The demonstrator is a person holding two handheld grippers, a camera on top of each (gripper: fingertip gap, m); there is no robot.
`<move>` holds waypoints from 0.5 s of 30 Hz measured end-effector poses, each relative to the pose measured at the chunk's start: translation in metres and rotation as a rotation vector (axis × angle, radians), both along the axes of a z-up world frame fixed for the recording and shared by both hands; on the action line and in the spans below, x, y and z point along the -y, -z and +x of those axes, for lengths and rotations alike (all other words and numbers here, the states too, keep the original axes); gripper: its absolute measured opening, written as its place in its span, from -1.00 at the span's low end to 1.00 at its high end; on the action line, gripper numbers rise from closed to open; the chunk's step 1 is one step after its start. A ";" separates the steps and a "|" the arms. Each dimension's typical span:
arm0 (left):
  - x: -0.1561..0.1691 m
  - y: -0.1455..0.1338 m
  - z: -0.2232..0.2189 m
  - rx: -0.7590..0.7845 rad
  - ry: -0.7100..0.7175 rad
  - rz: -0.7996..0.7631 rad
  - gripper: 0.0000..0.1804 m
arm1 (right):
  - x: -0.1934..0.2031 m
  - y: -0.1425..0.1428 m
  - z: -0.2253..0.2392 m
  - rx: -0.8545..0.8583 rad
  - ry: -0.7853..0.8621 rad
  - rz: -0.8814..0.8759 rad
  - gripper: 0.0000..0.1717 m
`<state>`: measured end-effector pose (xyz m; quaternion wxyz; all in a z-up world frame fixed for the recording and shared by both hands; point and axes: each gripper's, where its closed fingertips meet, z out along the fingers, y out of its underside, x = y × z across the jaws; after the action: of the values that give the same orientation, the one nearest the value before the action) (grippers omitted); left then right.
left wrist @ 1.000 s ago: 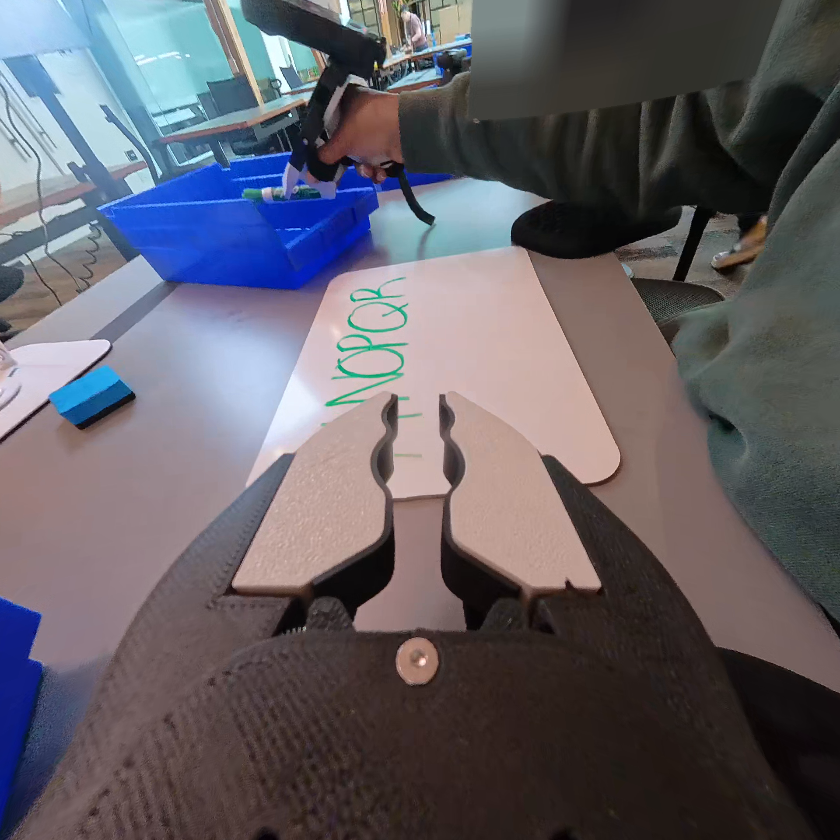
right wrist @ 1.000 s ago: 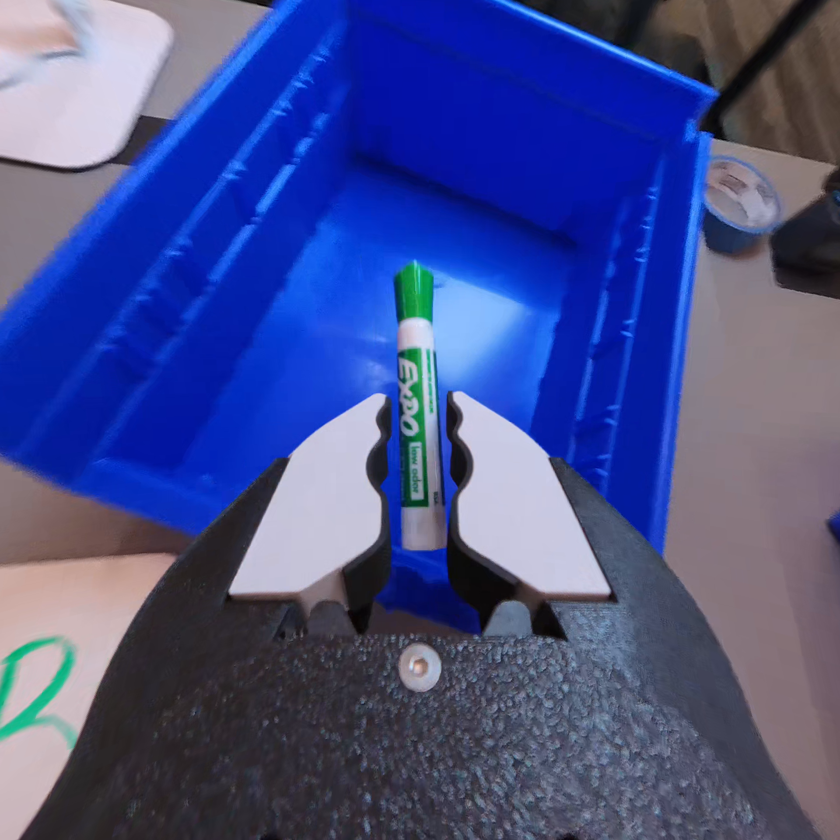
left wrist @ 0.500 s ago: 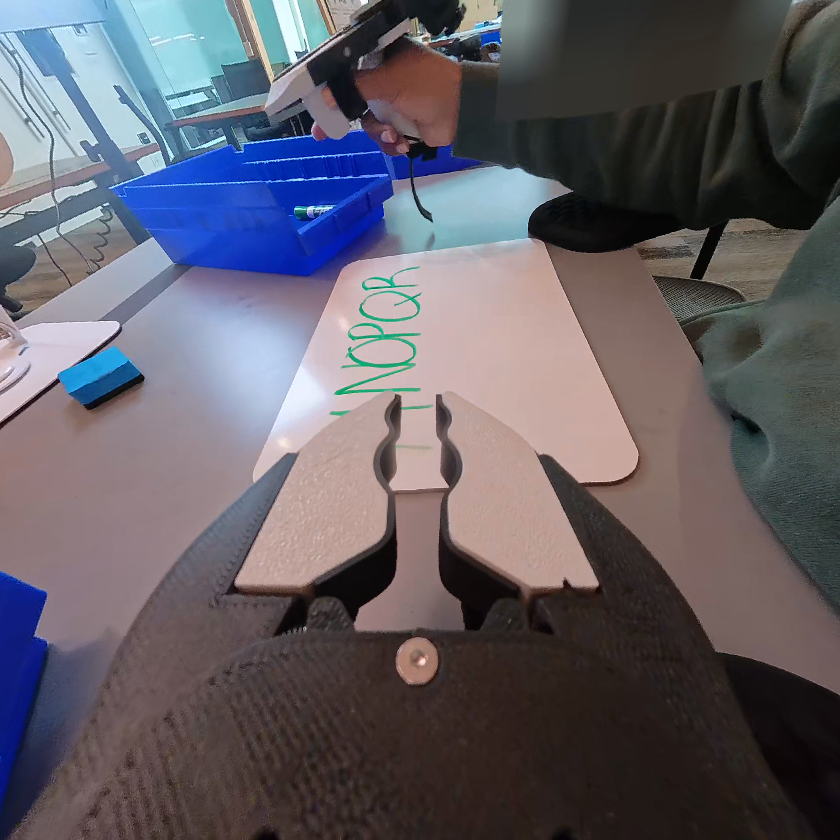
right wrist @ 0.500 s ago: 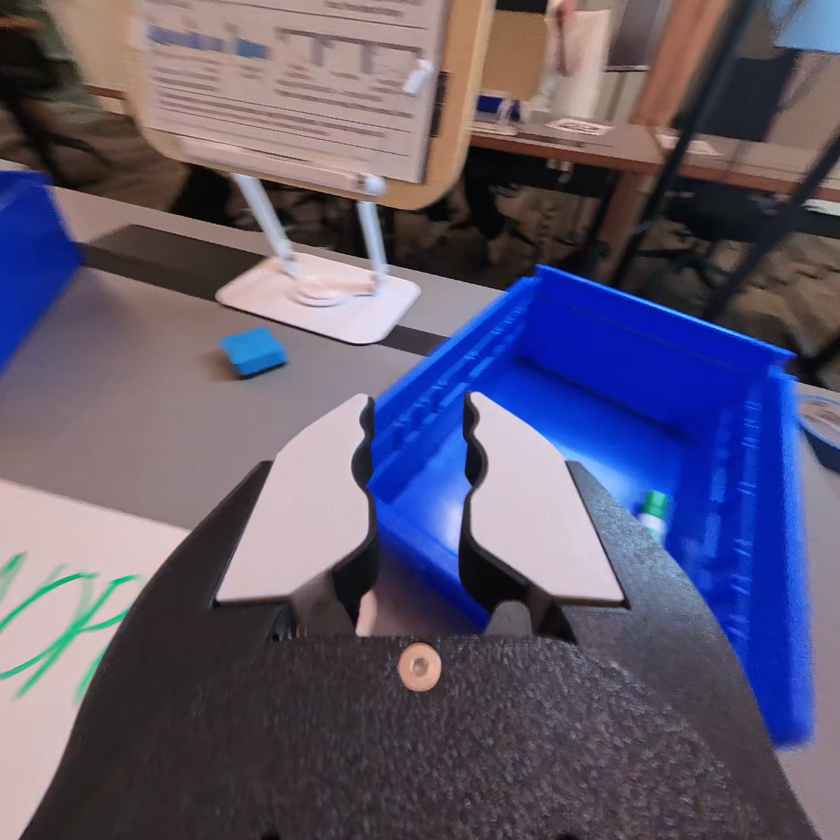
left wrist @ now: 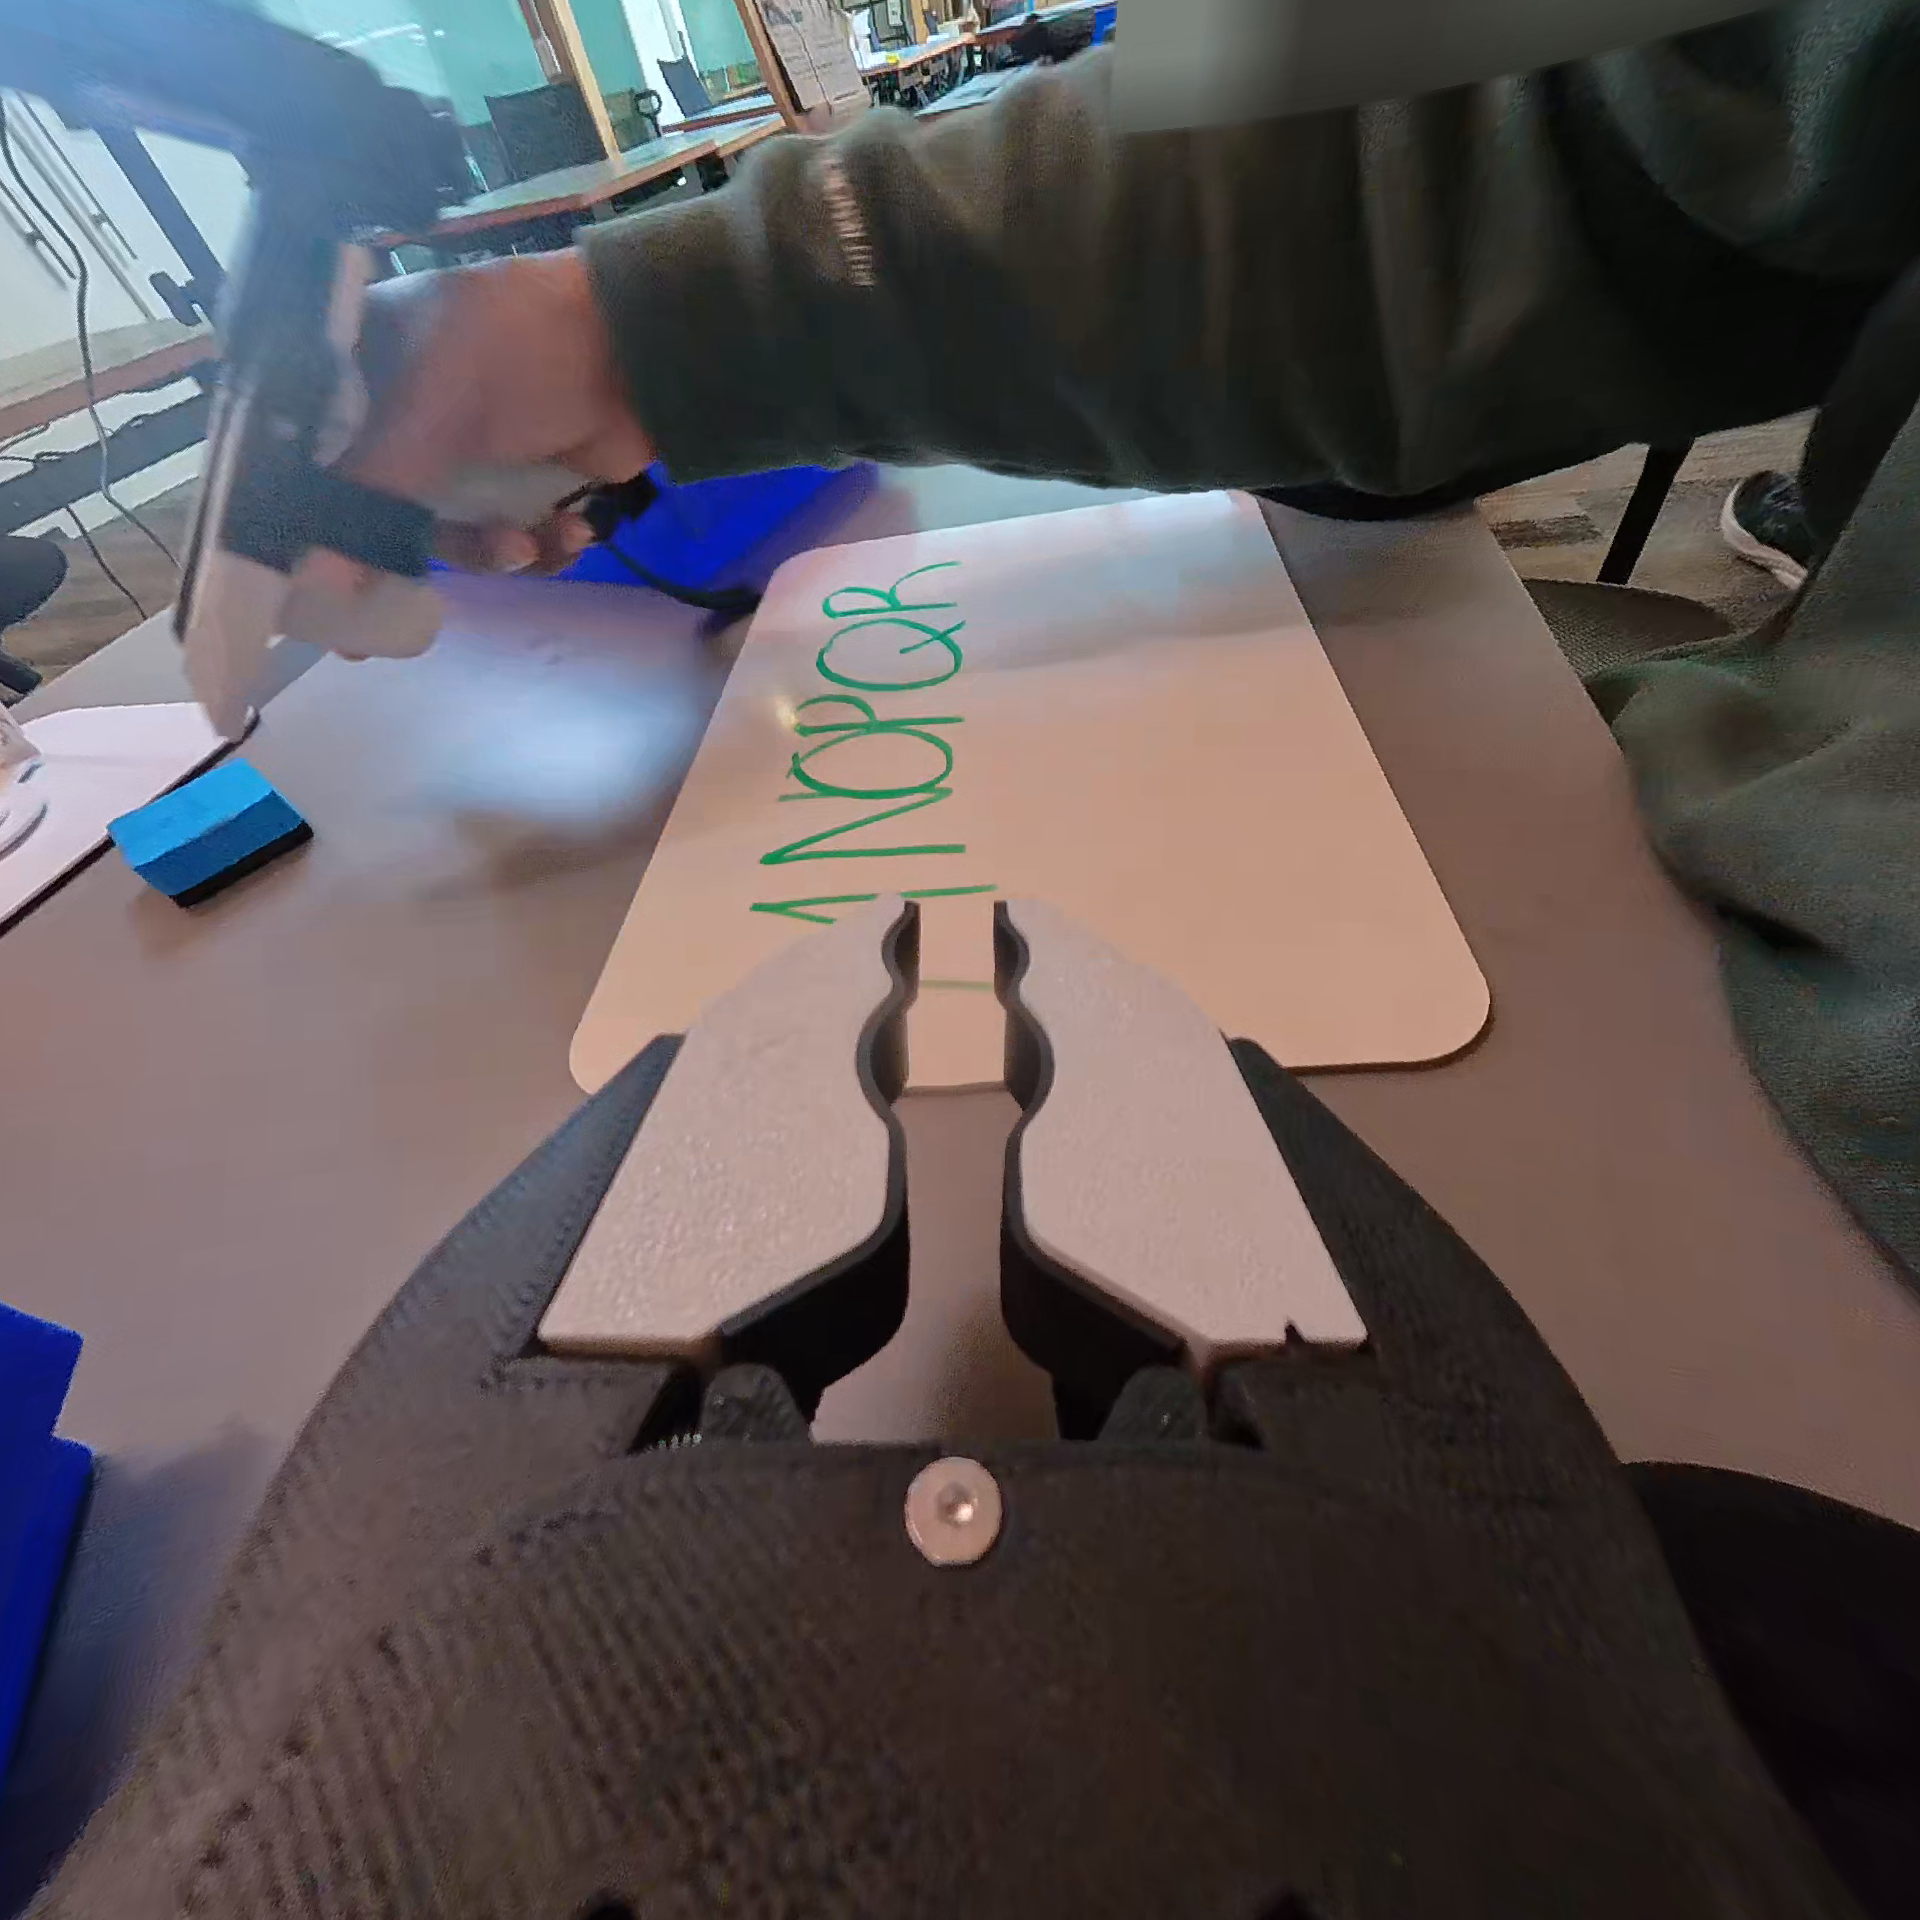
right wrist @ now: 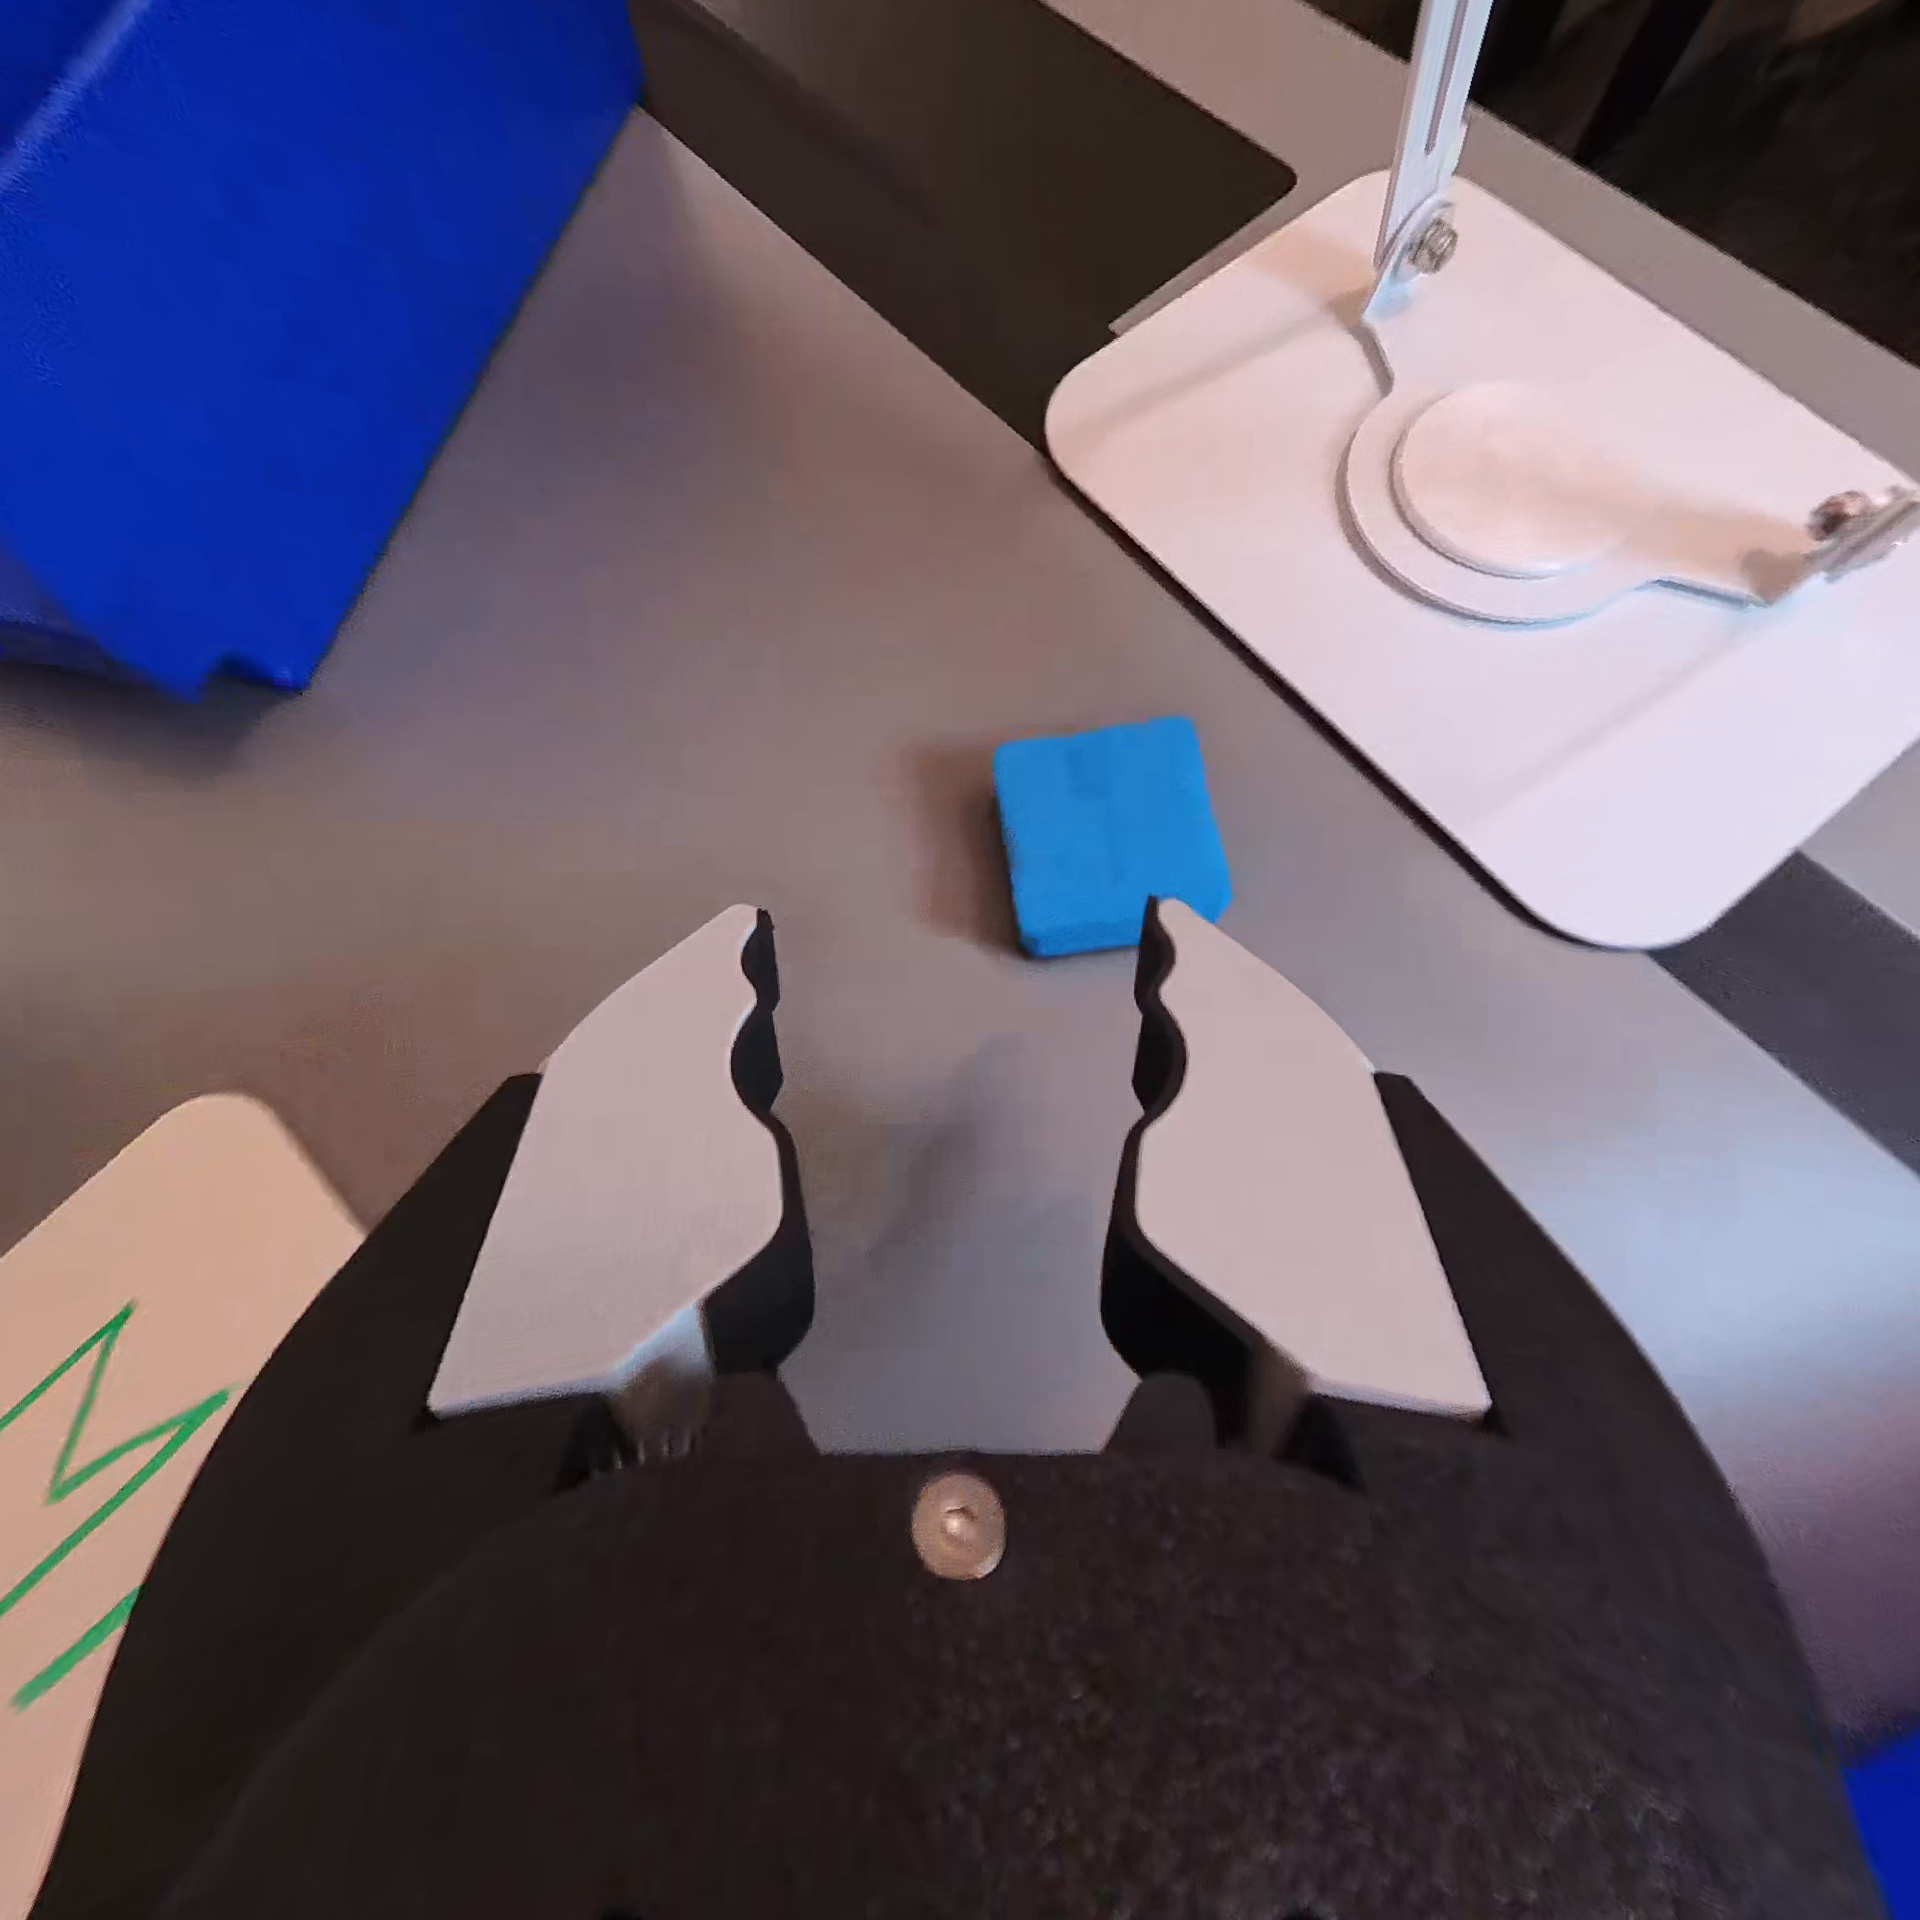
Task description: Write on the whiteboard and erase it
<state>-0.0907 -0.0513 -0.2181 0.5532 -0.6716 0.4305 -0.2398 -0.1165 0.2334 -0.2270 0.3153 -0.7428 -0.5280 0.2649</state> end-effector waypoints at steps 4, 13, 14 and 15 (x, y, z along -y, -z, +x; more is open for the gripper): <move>0.001 0.001 -0.002 -0.004 0.008 -0.005 -0.85 | -0.028 0.016 -0.017 0.102 -0.020 -0.002 -0.16; -0.002 0.002 -0.006 0.004 0.000 -0.016 -0.85 | -0.039 0.039 -0.021 0.188 -0.041 -0.050 -0.44; -0.001 0.002 -0.006 0.003 0.001 -0.015 -0.85 | -0.037 0.039 -0.020 0.191 -0.042 -0.061 -0.45; -0.001 0.002 -0.005 0.002 0.002 -0.016 -0.85 | -0.036 0.039 -0.018 0.198 -0.041 -0.067 -0.47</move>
<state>-0.0960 -0.0501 -0.2201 0.5482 -0.6752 0.4287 -0.2446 -0.1341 0.2697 -0.2656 0.2309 -0.7645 -0.5623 0.2143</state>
